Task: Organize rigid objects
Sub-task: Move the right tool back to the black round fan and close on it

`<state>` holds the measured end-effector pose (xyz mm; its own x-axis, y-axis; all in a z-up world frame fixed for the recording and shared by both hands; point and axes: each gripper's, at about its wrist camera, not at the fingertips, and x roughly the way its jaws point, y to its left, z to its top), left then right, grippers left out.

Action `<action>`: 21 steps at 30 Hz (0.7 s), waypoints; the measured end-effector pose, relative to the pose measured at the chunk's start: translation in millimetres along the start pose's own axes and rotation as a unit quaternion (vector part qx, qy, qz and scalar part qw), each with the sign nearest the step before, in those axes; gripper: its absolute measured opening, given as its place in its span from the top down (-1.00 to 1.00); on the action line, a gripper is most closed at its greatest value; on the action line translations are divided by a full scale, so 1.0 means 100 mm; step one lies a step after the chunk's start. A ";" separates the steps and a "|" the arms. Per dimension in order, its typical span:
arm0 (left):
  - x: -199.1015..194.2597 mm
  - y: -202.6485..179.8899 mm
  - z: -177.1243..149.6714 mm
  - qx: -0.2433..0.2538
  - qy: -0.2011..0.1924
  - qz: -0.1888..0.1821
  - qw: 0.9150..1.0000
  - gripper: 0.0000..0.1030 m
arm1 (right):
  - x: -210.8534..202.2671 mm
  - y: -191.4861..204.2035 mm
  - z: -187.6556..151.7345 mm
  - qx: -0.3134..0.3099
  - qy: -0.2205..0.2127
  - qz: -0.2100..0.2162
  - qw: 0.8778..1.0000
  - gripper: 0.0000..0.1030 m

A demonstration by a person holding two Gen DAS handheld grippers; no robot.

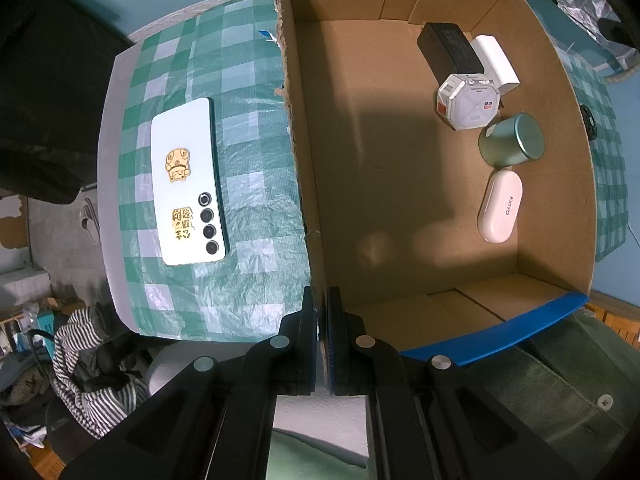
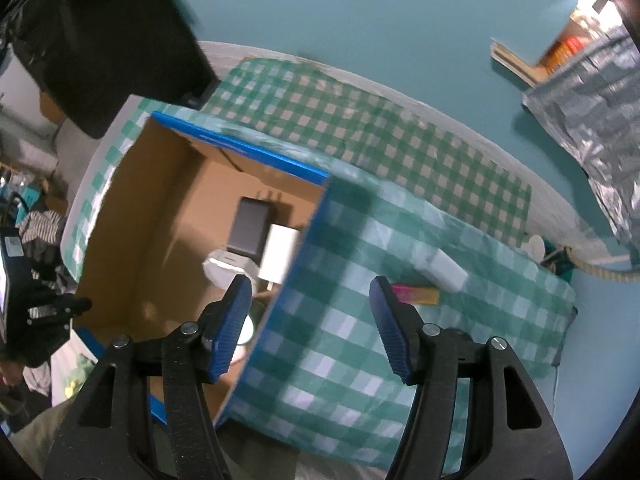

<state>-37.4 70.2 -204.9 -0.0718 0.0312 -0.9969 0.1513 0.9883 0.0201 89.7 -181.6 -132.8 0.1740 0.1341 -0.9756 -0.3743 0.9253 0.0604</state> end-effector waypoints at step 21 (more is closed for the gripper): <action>-0.01 0.00 0.00 -0.001 0.000 -0.001 1.000 0.92 | 0.43 -1.33 -0.52 0.137 0.062 -0.040 0.988 -0.33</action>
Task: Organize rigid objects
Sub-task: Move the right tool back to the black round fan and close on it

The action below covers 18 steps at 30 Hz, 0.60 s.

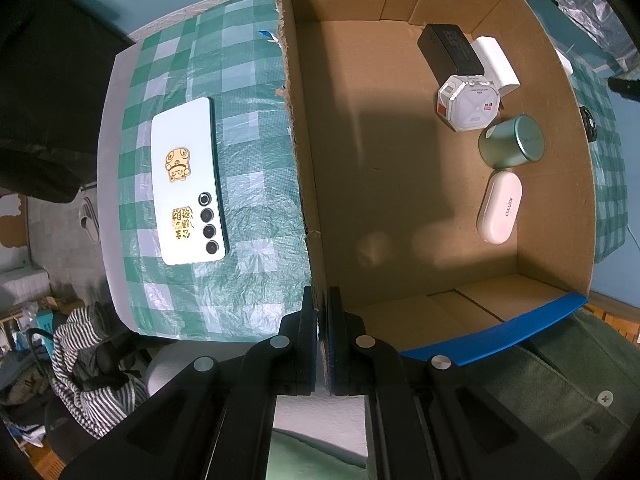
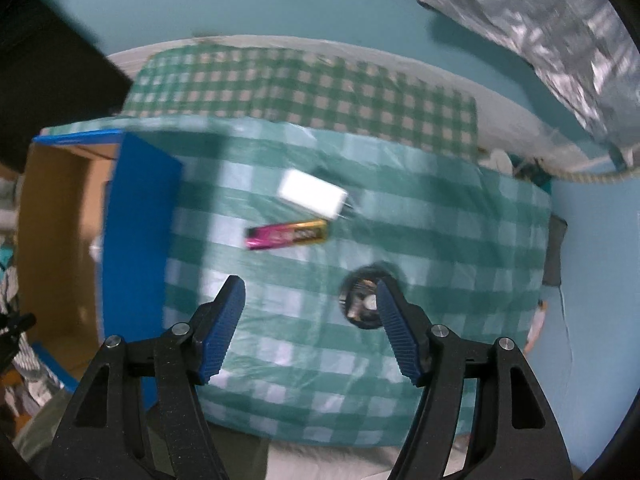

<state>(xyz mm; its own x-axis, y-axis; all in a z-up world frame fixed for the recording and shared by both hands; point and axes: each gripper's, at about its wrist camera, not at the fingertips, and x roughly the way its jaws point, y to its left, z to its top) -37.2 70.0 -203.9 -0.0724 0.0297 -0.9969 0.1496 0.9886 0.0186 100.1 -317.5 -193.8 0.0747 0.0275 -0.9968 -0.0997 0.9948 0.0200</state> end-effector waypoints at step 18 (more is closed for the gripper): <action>-0.02 0.02 0.00 -0.007 -0.002 0.000 1.000 0.92 | 0.95 -0.47 -0.13 0.049 0.074 -0.011 0.996 -0.34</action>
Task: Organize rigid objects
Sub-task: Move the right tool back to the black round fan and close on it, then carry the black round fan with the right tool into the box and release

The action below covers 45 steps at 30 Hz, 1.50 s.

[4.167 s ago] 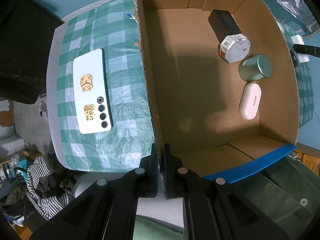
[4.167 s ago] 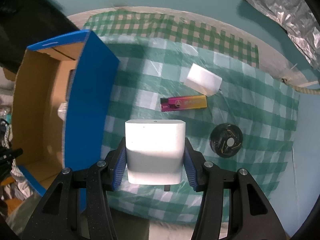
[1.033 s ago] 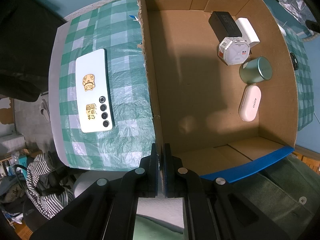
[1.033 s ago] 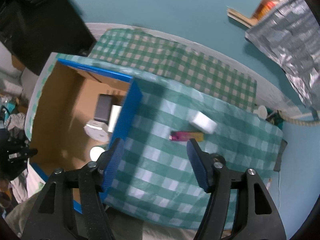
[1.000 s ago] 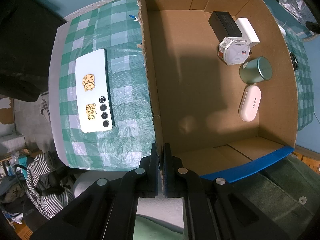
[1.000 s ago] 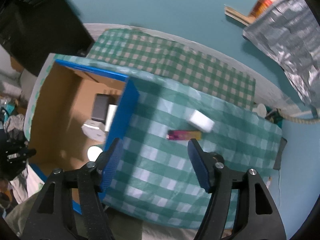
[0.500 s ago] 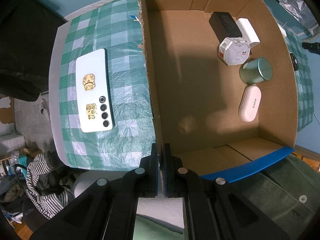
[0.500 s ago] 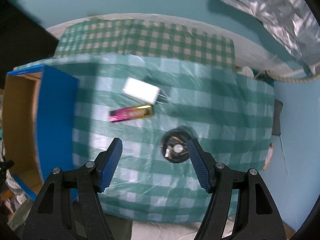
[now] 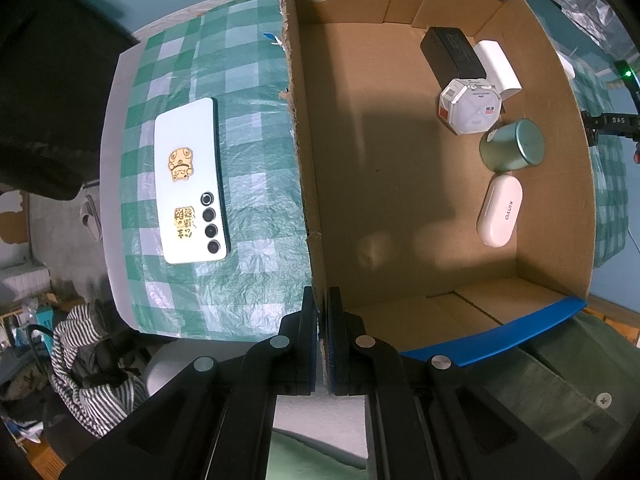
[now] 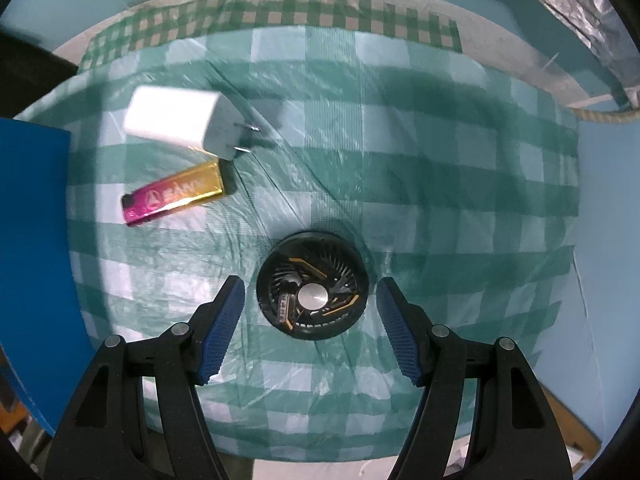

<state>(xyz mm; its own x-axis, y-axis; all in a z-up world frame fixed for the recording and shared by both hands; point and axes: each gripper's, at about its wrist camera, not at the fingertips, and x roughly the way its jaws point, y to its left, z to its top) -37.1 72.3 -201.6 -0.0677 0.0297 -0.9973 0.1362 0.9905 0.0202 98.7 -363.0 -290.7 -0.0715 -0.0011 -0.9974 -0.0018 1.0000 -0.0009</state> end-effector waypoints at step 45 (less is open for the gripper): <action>0.04 0.01 0.00 0.000 0.000 0.000 1.000 0.92 | -1.04 1.13 -0.27 -0.132 -0.062 0.021 0.989 -0.19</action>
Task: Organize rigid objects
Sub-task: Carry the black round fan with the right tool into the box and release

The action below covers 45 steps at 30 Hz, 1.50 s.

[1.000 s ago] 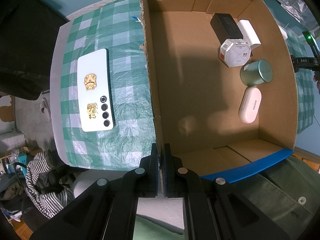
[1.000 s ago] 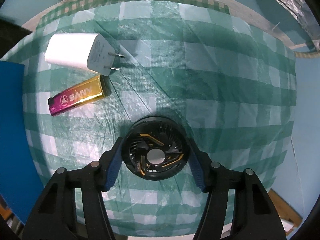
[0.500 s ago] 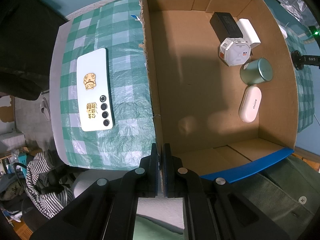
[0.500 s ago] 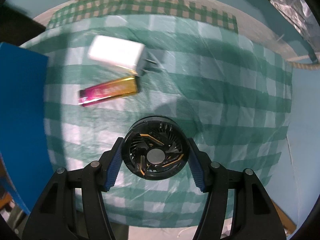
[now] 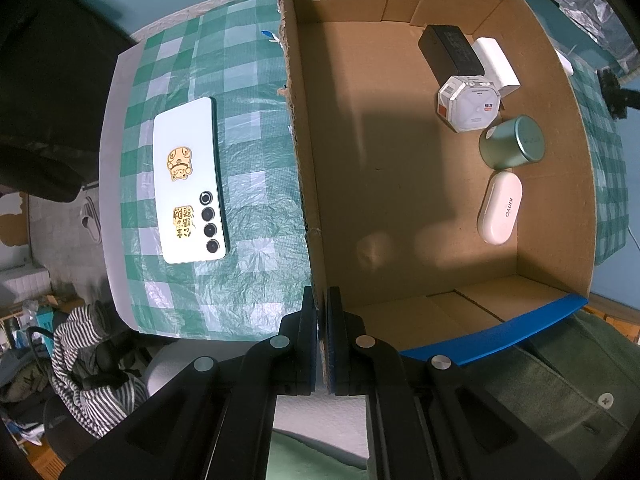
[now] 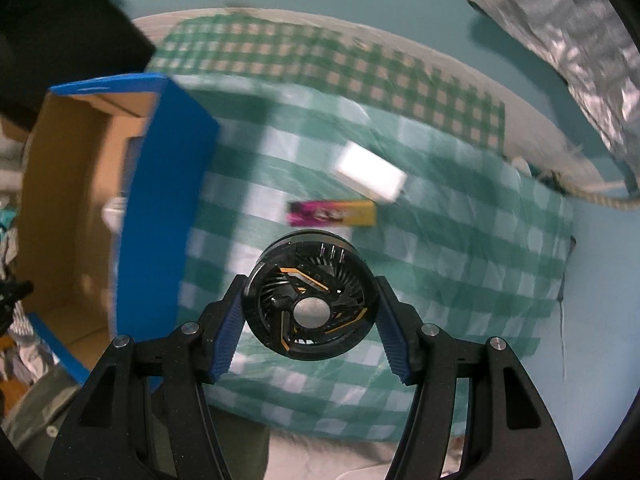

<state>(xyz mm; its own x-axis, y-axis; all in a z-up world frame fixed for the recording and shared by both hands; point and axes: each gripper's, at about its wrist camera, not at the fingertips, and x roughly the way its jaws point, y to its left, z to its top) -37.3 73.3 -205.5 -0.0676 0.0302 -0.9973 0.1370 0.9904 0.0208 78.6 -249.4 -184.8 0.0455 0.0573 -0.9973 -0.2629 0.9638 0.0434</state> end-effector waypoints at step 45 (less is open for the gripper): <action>-0.02 -0.04 0.01 0.004 -0.001 0.001 1.000 0.92 | 0.41 1.76 0.16 -0.228 0.029 -0.004 0.973 -0.20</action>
<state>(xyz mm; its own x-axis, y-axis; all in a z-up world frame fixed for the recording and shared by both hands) -37.1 69.6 -203.8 -0.0647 0.0312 -0.9974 0.1442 0.9893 0.0215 49.9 -72.8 -216.7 -0.0018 0.0221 -0.9998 -0.6636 0.7479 0.0178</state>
